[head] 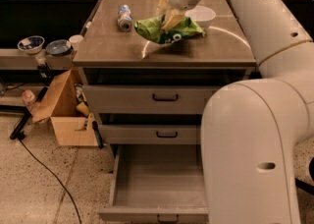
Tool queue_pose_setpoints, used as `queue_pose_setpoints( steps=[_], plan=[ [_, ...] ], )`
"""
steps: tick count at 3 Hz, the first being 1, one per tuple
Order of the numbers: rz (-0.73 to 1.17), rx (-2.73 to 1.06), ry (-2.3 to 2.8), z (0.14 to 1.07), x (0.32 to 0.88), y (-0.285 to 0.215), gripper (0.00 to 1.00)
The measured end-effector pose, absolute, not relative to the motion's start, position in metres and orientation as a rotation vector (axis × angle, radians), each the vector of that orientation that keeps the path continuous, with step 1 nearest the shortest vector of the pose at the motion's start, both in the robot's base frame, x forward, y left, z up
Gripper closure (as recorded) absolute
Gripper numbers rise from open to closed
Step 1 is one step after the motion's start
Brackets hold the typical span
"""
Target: Place green rice chip bag into bottom drawer
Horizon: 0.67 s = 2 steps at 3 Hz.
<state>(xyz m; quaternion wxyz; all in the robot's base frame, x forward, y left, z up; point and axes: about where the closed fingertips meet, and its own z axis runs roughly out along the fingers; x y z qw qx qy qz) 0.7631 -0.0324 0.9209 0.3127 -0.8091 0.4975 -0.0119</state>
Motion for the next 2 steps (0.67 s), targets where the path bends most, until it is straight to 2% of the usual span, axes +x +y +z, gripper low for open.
queue_pose_setpoints(
  steps=[2],
  plan=[
    [-0.005,-2.214,1.114,0.939,0.736,-0.046,1.00]
  ],
)
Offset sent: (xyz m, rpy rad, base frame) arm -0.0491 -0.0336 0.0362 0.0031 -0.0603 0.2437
